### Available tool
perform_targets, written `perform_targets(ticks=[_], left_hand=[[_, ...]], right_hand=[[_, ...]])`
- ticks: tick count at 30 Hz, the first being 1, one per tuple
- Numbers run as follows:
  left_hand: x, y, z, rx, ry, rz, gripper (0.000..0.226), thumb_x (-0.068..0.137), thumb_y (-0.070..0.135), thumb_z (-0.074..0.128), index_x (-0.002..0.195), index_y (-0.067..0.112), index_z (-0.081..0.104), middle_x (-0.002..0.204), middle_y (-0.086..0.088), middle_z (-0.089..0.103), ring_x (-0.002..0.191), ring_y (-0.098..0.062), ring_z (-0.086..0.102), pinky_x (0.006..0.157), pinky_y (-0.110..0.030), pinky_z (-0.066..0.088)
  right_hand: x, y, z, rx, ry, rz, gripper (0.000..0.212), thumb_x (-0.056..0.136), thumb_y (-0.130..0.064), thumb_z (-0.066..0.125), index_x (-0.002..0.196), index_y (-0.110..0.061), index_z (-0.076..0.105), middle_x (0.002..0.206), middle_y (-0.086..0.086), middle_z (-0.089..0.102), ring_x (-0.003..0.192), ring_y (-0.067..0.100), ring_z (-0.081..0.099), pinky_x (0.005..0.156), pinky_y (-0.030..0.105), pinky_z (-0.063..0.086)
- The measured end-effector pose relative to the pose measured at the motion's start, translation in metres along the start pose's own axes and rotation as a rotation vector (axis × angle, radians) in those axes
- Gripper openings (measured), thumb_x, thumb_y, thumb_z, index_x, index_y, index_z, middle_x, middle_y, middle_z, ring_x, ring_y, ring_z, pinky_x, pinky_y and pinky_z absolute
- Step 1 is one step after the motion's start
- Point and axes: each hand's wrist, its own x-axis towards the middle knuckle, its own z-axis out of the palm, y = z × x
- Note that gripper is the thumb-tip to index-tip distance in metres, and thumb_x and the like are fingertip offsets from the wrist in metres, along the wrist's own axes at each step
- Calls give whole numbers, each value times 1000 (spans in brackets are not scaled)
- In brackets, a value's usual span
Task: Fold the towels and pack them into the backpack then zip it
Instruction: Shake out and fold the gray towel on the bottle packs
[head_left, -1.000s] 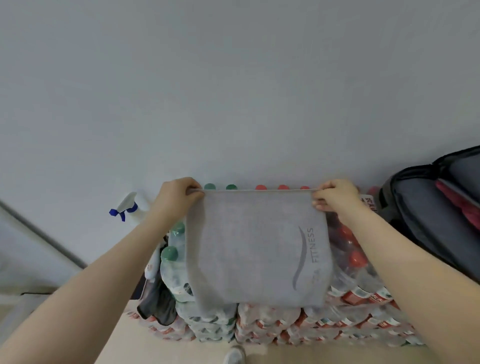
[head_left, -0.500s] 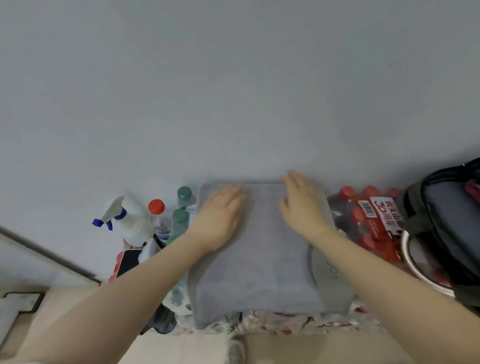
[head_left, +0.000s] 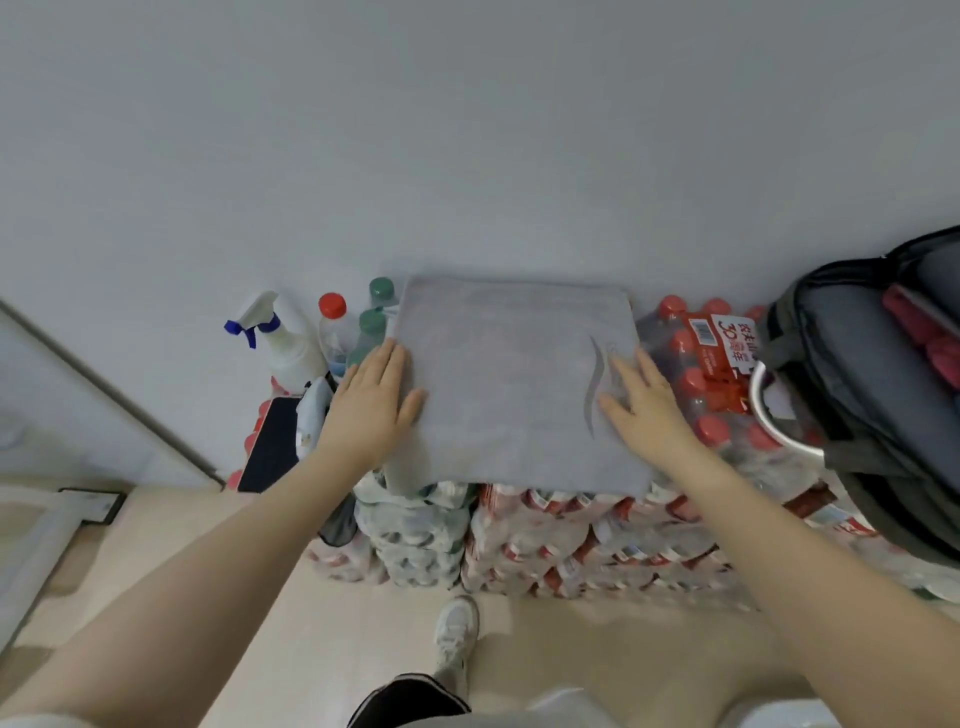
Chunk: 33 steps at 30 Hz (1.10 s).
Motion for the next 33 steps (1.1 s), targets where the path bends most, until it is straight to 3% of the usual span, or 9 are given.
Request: perform_targets(ticks=[3, 6, 10, 13, 19, 21, 25, 29, 33], left_hand=[[-40, 13, 7, -122, 275, -75, 43, 93, 14, 39, 134, 1, 41, 147, -23, 28, 135, -40, 26, 109, -48, 23], [-67, 29, 10, -349, 410, -333, 34, 91, 4, 40, 124, 1, 48, 137, -21, 35, 126, -38, 33, 104, -43, 28], [-81, 39, 13, -769, 286, -616, 27, 96, 13, 33, 116, 4, 48, 113, -15, 51, 92, -26, 52, 73, -28, 40], [-81, 39, 17, -899, 164, -689, 16, 96, 17, 32, 102, 11, 45, 74, -3, 44, 58, -13, 37, 49, -25, 26], [-71, 32, 37, -899, 83, -687, 23, 92, 29, 47, 85, 8, 46, 63, 0, 37, 54, -13, 33, 48, -26, 26], [-69, 28, 43, -914, 69, -700, 23, 90, 29, 50, 89, 6, 47, 65, 0, 38, 56, -15, 34, 49, -27, 27], [-67, 21, 41, -911, 49, -695, 25, 92, 20, 43, 70, 11, 36, 64, -2, 31, 56, -15, 27, 50, -26, 23], [-77, 8, 38, -1128, -5, -655, 25, 96, 12, 39, 73, 16, 47, 79, -3, 49, 70, -16, 44, 65, -25, 39], [-89, 3, 31, -1479, -33, -749, 27, 95, 3, 34, 77, 13, 51, 83, -4, 54, 79, -20, 53, 78, -29, 46]], right_hand=[[-32, 6, 4, 367, 196, 73, 51, 92, -19, 52, 140, -12, 35, 146, 10, 31, 133, 26, 35, 109, 37, 32], [-53, 10, 14, 563, 252, 229, 36, 92, -15, 50, 126, -7, 44, 113, 6, 52, 101, 21, 52, 82, 33, 43], [-69, 17, 33, 788, 222, 432, 20, 92, -16, 46, 106, -5, 54, 98, 13, 56, 82, 21, 49, 68, 30, 38], [-77, 15, 36, 883, 130, 538, 33, 95, -21, 45, 123, -4, 50, 105, 6, 53, 93, 21, 47, 85, 36, 41], [-70, 18, 40, 912, 25, 646, 47, 94, -38, 44, 130, -9, 44, 126, 9, 55, 116, 30, 52, 98, 39, 38], [-68, 19, 44, 887, 37, 631, 45, 94, -37, 44, 128, -8, 46, 123, 9, 57, 113, 30, 54, 92, 37, 40], [-66, 19, 48, 857, 175, 626, 38, 95, -30, 43, 121, -3, 51, 109, 14, 60, 91, 27, 56, 80, 36, 45], [-71, 13, 44, 1308, -33, 808, 41, 95, -36, 46, 126, -9, 44, 113, 16, 53, 114, 28, 54, 90, 34, 45], [-69, 6, 46, 1574, -42, 807, 31, 95, -32, 49, 116, -9, 48, 102, 13, 57, 101, 22, 56, 87, 28, 48]])
